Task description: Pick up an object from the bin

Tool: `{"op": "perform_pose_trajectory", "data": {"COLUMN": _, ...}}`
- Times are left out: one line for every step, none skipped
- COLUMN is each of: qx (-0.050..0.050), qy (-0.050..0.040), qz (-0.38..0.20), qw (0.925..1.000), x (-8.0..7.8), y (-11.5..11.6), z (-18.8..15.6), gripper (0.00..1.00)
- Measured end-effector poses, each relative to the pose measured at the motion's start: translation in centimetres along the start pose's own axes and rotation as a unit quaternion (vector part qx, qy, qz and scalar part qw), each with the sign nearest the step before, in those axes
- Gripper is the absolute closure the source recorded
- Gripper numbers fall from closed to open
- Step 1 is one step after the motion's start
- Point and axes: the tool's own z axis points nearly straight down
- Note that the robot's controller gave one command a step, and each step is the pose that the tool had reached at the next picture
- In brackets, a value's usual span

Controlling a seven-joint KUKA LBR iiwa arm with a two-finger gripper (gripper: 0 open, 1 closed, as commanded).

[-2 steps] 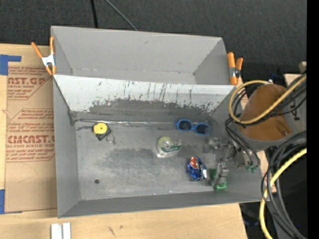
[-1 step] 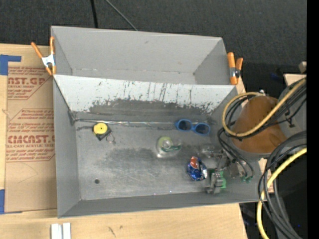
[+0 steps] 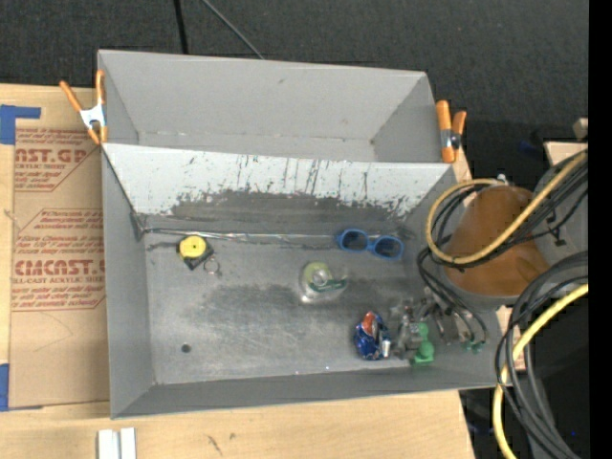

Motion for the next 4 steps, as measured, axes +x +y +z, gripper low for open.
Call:
{"op": "perform_pose_trajectory", "data": {"qx": 0.001, "qy": -0.0051, "qz": 0.000, "qw": 1.0000, "x": -0.3, "y": 0.0, "z": -0.1, "gripper": 0.00}}
{"op": "perform_pose_trajectory", "data": {"qx": 0.000, "qy": -0.0054, "qz": -0.169, "qw": 0.9856, "x": -1.0, "y": 6.6, "z": -0.2, "gripper": 0.00}}
{"op": "perform_pose_trajectory", "data": {"qx": -0.005, "qy": 0.0000, "qz": -0.325, "qw": 0.9456, "x": -1.4, "y": 1.9, "z": 0.0, "gripper": 0.00}}
{"op": "perform_pose_trajectory", "data": {"qx": -0.001, "qy": -0.0007, "qz": -0.326, "qw": 0.9454, "x": -1.5, "y": 1.5, "z": 0.0, "gripper": 1.00}}
